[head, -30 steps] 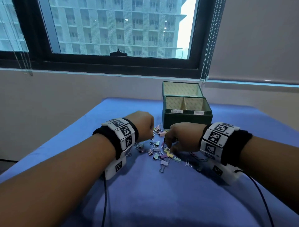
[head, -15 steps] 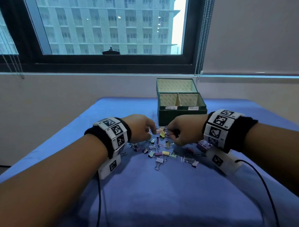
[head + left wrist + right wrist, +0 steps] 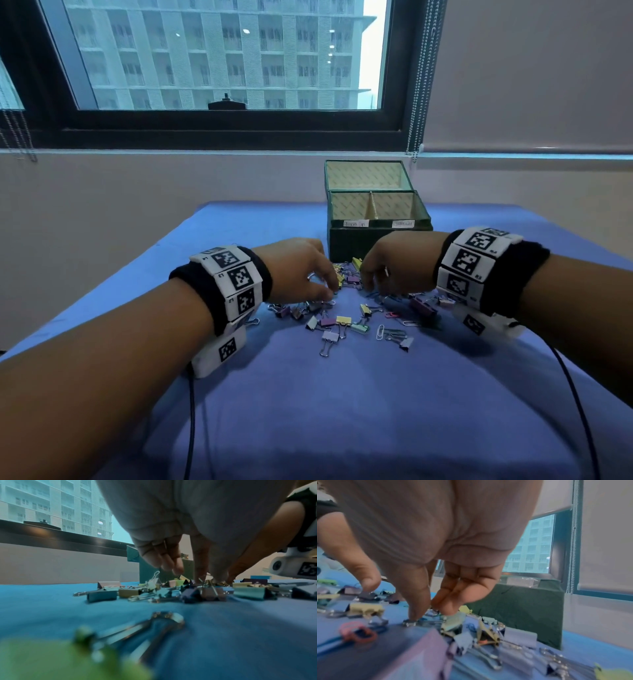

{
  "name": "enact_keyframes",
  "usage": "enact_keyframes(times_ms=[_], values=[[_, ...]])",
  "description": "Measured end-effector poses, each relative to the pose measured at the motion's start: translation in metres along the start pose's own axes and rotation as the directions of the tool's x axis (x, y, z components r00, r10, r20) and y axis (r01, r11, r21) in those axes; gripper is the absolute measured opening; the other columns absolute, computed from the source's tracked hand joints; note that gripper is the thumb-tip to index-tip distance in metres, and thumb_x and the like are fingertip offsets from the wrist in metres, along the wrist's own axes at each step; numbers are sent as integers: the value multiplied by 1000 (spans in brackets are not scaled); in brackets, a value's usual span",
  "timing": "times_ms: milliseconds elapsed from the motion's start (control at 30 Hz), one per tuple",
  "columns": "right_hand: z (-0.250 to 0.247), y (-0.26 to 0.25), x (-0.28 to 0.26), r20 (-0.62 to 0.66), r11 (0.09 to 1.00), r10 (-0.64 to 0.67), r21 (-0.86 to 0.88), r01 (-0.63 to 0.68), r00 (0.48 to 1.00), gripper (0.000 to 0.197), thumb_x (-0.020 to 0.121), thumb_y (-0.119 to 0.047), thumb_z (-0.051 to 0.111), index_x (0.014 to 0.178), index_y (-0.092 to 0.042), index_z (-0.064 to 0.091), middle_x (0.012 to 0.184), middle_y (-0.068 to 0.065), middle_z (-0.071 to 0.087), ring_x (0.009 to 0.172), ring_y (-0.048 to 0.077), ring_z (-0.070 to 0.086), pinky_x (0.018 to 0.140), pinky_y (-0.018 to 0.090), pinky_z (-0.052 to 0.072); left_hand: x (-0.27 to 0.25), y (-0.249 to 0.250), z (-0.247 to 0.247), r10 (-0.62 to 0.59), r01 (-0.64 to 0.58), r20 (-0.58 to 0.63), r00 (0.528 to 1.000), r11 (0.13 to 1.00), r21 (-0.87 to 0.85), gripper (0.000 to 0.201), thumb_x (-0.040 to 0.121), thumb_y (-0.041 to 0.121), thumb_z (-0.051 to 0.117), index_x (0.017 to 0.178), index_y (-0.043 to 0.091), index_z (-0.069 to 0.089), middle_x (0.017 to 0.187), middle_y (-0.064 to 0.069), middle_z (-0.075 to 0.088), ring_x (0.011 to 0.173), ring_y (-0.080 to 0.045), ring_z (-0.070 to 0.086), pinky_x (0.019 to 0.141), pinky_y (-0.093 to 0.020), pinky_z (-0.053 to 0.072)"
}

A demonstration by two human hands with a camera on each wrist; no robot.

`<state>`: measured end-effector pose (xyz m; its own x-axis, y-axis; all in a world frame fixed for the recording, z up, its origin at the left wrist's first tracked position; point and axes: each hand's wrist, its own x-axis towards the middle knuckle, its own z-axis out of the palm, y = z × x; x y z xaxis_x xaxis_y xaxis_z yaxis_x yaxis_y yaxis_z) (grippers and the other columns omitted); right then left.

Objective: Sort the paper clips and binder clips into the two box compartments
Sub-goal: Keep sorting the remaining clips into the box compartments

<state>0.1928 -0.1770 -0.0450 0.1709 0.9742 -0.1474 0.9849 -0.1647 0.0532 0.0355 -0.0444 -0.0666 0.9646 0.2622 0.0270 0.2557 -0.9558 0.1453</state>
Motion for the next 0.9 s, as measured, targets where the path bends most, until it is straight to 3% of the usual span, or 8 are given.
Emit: enact_keyframes(times_ms=[133,233,333,433,500,667,800,900], values=[[9,-5,7,-20,997,-44,-63,42,999,11,84,-27,69,94,-26,73,81,-11,64,75,12,59,70,23,46,5,2,3,3,-8,65,998,997,81,20,83,44,70,101,38,73,112,7,53,103,-12,53,90,-29,47],[12,-7,13,5,992,-37,-120,37,999,8,86,-23,64,92,-24,69,82,-8,62,78,17,58,74,27,50,7,0,4,10,-13,50,999,997,79,12,85,33,69,95,35,74,112,7,54,103,-11,53,90,-31,48],[12,-10,16,22,991,-43,-130,46,999,10,82,-15,59,83,-25,62,77,-7,58,75,20,56,69,28,49,6,-3,6,-8,4,42,999,995,95,8,84,36,68,89,31,73,109,8,55,103,-12,53,89,-31,48],[10,-14,18,-118,990,-89,-121,75,989,6,78,-19,58,78,-25,55,72,-6,56,70,19,54,62,27,45,6,-3,6,-9,6,29,1000,992,123,11,86,34,62,90,28,70,108,4,56,102,-16,54,91,-35,48],[7,-14,22,-217,993,-105,-71,92,971,6,81,-18,55,85,-23,54,69,-10,51,69,19,52,60,26,41,7,-1,3,-6,11,-44,999,993,115,12,87,32,57,91,24,66,102,3,58,95,-18,56,87,-35,49],[4,-20,36,-141,991,-125,-72,116,982,18,93,-24,50,109,-20,58,93,-2,63,82,22,55,68,26,37,7,0,-3,-92,110,-148,985,987,118,6,85,24,54,81,28,52,69,13,48,78,-18,54,68,-26,41],[5,-22,43,-96,985,-113,-141,98,989,26,84,-33,64,110,-34,62,84,-12,58,77,16,53,66,22,38,5,-3,-3,-184,186,-29,982,980,67,31,83,25,57,102,47,66,87,11,58,88,-17,60,82,-34,54],[-1,-21,45,-75,981,-87,-180,72,993,16,87,-29,62,102,-25,63,86,-6,62,74,17,54,51,21,32,7,-4,-3,-188,191,-40,981,977,91,34,87,23,54,111,43,68,105,4,64,101,-20,60,91,-37,52]])
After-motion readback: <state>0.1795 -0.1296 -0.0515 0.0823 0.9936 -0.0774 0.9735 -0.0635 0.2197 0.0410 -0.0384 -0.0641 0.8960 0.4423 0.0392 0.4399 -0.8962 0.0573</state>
